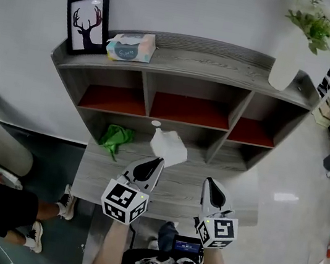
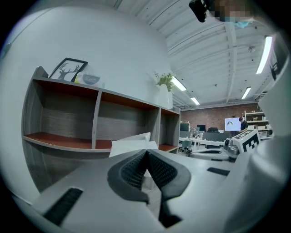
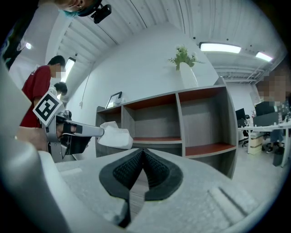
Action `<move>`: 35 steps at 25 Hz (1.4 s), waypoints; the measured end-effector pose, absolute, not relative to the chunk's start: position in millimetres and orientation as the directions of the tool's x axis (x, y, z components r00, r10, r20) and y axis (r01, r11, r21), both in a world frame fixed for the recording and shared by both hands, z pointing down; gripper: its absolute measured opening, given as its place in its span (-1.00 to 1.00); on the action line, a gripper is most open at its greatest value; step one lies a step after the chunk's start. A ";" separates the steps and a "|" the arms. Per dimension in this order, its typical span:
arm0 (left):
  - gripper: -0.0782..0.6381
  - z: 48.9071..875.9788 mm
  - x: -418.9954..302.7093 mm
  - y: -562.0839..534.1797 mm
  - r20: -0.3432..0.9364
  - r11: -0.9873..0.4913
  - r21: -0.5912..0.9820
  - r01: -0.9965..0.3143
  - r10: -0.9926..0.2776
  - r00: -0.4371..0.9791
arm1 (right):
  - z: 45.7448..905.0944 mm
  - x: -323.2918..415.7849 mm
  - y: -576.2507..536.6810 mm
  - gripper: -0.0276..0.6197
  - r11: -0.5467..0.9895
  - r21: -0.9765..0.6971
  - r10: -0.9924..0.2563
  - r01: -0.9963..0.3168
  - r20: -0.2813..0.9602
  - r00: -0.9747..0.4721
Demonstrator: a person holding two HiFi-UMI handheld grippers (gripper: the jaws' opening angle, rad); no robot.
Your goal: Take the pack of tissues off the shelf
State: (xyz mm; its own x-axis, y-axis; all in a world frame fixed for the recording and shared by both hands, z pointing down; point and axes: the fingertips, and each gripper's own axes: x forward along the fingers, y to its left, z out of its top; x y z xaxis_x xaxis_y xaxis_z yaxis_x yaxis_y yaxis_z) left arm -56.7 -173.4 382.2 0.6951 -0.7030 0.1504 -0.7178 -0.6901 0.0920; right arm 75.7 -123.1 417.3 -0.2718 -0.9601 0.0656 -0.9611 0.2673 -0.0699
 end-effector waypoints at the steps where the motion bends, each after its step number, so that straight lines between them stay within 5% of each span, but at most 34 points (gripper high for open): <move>1: -0.76 381.6 -57.2 -171.0 0.150 -0.690 0.090 -0.718 -0.703 0.695 | 417.1 75.6 -121.1 -0.90 0.265 -0.072 -0.961 -0.962 0.064 -0.269; 35: -0.76 416.6 -58.9 -158.3 0.201 -0.696 0.115 -0.709 -0.683 0.703 | 451.3 82.0 -113.1 -0.90 0.240 -0.072 -0.961 -0.968 0.124 -0.248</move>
State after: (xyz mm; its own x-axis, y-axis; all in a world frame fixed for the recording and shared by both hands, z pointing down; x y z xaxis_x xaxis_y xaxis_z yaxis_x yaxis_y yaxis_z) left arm -58.9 -158.3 416.6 0.7027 -0.6825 0.2012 -0.7089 -0.6959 0.1150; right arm 82.0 -113.1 451.3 -0.2479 -0.9609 0.1236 -0.9680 0.2404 -0.0723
